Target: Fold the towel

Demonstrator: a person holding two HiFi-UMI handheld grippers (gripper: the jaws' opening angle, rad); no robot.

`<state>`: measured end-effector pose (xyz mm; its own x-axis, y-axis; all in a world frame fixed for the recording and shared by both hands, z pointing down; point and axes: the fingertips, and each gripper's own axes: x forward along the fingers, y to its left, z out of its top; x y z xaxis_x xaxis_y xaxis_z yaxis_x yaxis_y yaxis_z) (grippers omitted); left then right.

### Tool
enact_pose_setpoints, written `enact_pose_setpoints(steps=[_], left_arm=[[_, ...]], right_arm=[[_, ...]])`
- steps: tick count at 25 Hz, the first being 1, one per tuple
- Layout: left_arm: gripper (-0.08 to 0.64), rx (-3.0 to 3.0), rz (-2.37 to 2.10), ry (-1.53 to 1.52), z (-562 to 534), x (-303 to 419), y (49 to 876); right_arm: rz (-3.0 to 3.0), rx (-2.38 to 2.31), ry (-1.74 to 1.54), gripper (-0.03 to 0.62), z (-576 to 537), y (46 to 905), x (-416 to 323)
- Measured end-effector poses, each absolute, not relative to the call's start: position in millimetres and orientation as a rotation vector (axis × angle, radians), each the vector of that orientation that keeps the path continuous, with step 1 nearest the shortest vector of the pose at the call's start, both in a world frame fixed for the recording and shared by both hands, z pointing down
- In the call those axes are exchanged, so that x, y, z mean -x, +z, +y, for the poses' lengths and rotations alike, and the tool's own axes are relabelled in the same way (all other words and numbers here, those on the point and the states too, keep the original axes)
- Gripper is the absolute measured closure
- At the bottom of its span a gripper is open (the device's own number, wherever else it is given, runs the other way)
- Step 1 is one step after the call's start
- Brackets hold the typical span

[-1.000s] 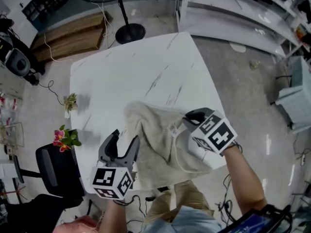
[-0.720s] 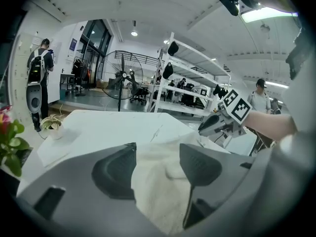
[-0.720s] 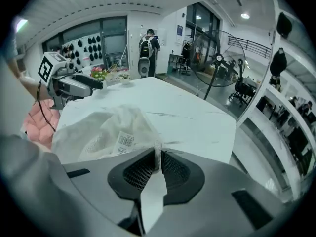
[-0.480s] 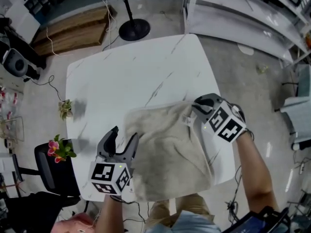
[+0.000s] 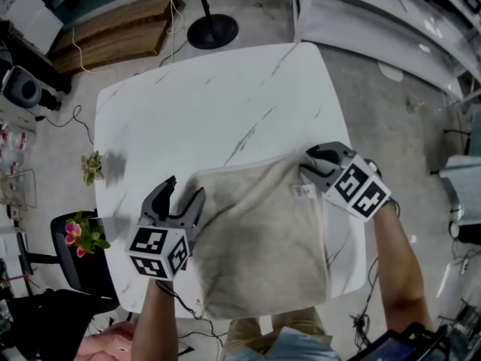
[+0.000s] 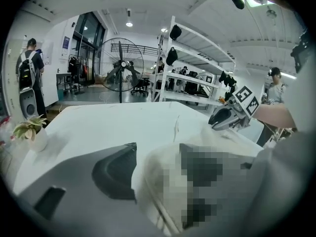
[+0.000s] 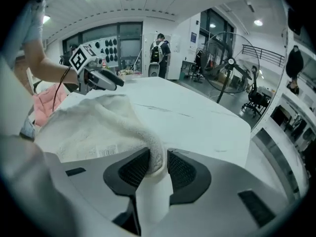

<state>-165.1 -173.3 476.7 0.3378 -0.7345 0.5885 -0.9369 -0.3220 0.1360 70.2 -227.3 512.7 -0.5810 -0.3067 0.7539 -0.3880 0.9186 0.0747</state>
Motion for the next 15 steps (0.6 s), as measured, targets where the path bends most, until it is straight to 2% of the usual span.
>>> enact_pose_setpoints(steps=[1, 4, 10, 15], left_arm=[[0.285, -2.153, -1.452, 0.607, -174.5, 165.3, 479.8], [0.284, -2.162, -1.405, 0.667, -174.2, 164.1, 488.4], [0.287, -2.139, -1.317, 0.832, -167.4, 159.7, 511.3], [0.318, -2.118, -1.349, 0.822, -177.6, 167.0, 513.3]], right_arm=[[-2.248, -0.503, 0.149, 0.452, -228.1, 508.7, -70.1], [-2.282, -0.515, 0.212, 0.443, -225.8, 496.0, -69.6], [-2.177, -0.520, 0.274, 0.443, -220.8, 511.6, -83.5], [-2.152, -0.532, 0.311, 0.443, -222.5, 518.9, -88.3]])
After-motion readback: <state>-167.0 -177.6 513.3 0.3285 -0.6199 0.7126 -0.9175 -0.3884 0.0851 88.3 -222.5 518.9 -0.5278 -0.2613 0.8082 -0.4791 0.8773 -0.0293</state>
